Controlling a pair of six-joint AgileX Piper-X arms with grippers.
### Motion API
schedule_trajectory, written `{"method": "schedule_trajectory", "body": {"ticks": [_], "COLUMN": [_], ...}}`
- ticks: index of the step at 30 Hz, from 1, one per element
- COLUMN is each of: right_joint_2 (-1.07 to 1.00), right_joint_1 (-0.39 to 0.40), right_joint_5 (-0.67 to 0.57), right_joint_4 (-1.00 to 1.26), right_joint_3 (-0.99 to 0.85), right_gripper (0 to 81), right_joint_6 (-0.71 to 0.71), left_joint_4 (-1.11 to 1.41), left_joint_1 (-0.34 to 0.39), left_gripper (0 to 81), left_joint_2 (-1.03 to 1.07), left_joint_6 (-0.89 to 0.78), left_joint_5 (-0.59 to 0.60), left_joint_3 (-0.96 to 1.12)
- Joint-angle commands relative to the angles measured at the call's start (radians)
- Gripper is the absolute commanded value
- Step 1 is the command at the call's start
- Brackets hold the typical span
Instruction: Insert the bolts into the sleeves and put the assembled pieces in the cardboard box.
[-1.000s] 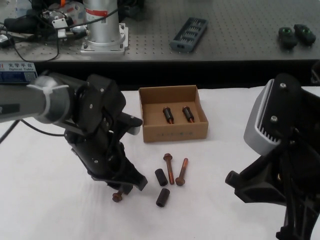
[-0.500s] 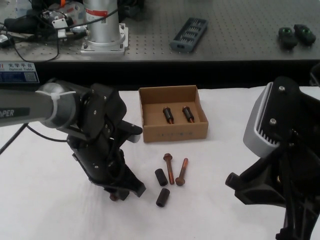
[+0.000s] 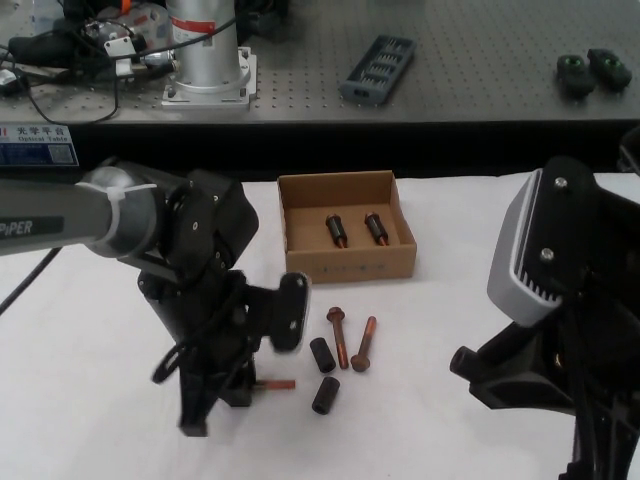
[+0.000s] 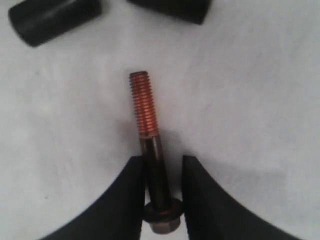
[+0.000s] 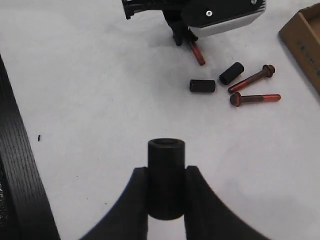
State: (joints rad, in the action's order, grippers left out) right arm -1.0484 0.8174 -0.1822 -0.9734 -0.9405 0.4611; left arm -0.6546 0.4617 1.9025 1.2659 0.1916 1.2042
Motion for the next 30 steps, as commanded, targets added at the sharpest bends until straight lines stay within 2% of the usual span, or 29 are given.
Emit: {"method": "schedule_trajectory", "body": {"ticks": [1, 6, 10, 14, 17, 20, 21, 23, 27, 30], "right_joint_2": [0.008, 0.008, 0.008, 0.008, 0.008, 0.008, 0.008, 0.008, 0.008, 0.008], "right_joint_1": [0.0, 0.0, 0.0, 0.0, 0.0, 0.0, 0.0, 0.0, 0.0, 0.0], "right_joint_5": [-0.015, -0.015, -0.031, -0.099, -0.108, -0.108, -0.108, -0.105, -0.105, -0.105], "right_joint_4": [0.034, 0.064, 0.047, 0.035, 0.037, 0.037, 0.037, 0.037, 0.04, 0.039], "right_joint_3": [-0.004, -0.004, -0.004, -0.004, -0.004, -0.004, -0.004, -0.004, -0.004, -0.004], "right_gripper": [2.5, 2.5, 2.5, 2.5, 2.5, 2.5, 2.5, 2.5, 2.5, 2.5], "right_joint_6": [0.06, 0.079, 0.079, 0.074, 0.074, 0.07, 0.07, 0.07, 0.07, 0.065], "left_joint_4": [-0.049, -0.057, -0.057, -0.057, -0.057, -0.057, -0.057, -0.057, -0.057, -0.057], "left_joint_1": [0.0, 0.0, 0.0, 0.0, 0.0, 0.0, 0.0, 0.0, 0.0, 0.0], "left_gripper": [0.6, 0.6, 0.6, 0.0, 9.9, 32.1, 42.1, 50.8, 49.1, 48.2], "left_joint_2": [0.018, 0.025, 0.025, 0.025, 0.025, 0.025, 0.025, 0.025, 0.025, 0.025], "left_joint_6": [0.331, 0.763, 0.927, 1.076, 1.098, 1.098, 1.098, 1.098, 1.071, 0.919], "left_joint_5": [-0.001, 0.032, 0.058, 0.103, 0.142, 0.169, 0.174, 0.174, 0.174, 0.172], "left_joint_3": [0.002, -0.009, -0.011, -0.011, -0.011, -0.011, -0.011, -0.011, -0.011, -0.011]}}
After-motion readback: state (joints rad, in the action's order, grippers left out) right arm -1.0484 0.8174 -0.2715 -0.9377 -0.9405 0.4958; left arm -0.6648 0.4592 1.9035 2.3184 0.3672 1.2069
